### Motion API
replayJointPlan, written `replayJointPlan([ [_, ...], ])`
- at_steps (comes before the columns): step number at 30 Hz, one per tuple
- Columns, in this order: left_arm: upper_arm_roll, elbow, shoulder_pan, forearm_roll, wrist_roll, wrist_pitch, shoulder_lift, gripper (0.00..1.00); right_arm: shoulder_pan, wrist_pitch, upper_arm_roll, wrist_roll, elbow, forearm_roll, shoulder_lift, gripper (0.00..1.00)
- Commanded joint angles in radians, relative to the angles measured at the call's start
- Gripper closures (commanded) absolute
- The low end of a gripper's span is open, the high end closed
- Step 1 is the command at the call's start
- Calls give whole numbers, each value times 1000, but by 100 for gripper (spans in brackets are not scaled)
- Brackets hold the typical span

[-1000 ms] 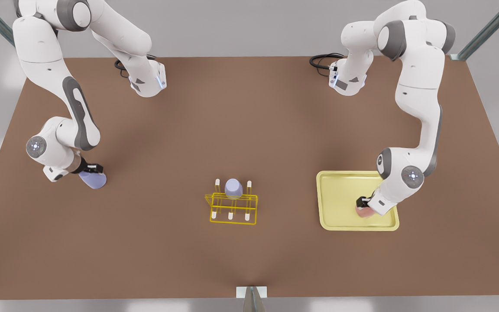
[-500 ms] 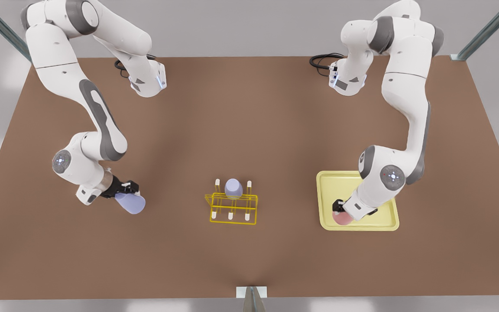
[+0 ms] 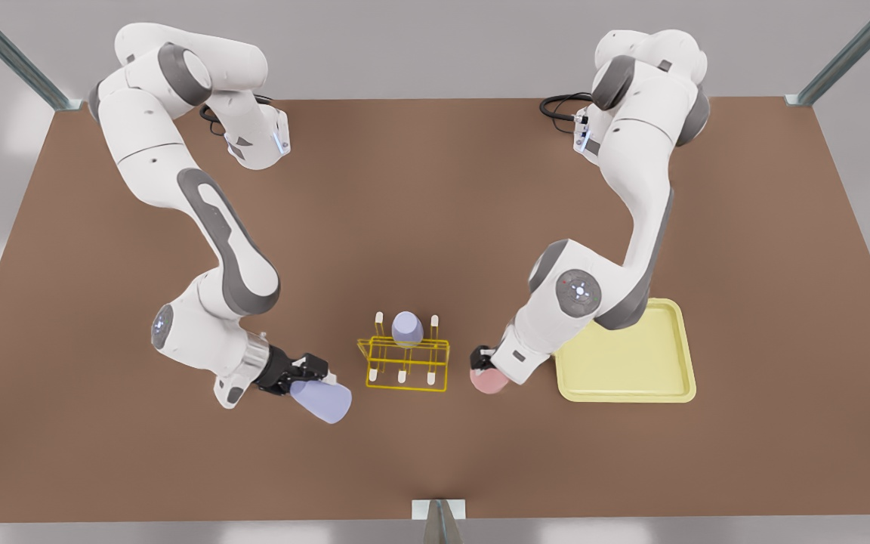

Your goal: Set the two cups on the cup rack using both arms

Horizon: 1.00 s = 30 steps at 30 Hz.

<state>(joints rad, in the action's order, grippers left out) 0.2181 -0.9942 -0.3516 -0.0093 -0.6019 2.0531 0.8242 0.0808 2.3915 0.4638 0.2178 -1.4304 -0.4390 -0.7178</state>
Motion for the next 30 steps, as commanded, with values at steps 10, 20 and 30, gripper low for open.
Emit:
replayJointPlan([
  [10,89,94,-43,-26,-466,133,121,14,-9,-32,38,-9,-4,-18,-12,24],
  [20,78,94,-86,-21,-464,197,161,14,-1,-72,56,22,-19,-20,-20,24],
  [30,63,89,-93,-14,-464,196,177,0,11,-110,65,37,-28,-17,-28,24],
])
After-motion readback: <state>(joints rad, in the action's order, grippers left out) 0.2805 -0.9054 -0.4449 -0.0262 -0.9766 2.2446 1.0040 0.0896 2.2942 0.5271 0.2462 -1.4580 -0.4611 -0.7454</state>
